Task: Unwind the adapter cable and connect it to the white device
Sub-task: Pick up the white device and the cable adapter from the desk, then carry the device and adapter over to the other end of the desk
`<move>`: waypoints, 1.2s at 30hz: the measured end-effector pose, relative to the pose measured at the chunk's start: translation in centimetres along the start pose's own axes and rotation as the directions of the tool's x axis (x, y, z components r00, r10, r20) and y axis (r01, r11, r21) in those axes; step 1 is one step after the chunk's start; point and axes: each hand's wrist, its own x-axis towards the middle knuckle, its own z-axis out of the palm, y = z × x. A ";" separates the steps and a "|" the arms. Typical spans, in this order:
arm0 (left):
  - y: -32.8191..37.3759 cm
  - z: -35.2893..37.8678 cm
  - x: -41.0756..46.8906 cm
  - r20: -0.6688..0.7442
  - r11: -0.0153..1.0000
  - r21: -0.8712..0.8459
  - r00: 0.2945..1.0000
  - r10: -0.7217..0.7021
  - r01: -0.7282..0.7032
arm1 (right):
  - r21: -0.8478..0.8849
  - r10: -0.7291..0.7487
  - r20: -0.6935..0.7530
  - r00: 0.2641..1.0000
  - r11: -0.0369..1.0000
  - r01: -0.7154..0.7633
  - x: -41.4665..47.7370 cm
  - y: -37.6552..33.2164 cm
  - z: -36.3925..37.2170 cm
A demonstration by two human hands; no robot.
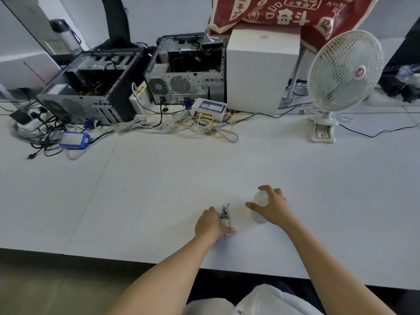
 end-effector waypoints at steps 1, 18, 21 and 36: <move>0.1 0.0 0.1 0.000 1.000 -0.012 1.000 0.000 0.000 | 0.004 0.002 -0.003 1.000 1.000 -0.002 0.0 0.0 0.0; -1.8 -3.3 0.0 0.261 0.259 -0.935 0.964 0.040 0.242 | 0.166 -0.098 0.006 0.995 0.982 0.095 -0.7 -1.4 1.3; -3.0 -4.8 -1.2 0.229 0.159 -0.963 0.972 0.055 0.218 | 0.205 -0.156 0.030 0.987 0.968 0.147 -1.0 -2.7 2.0; -13.9 -10.6 -7.3 -0.067 -0.280 -0.953 0.982 -0.179 -0.116 | 0.189 -0.445 0.294 0.846 0.895 0.405 -3.0 -13.2 10.4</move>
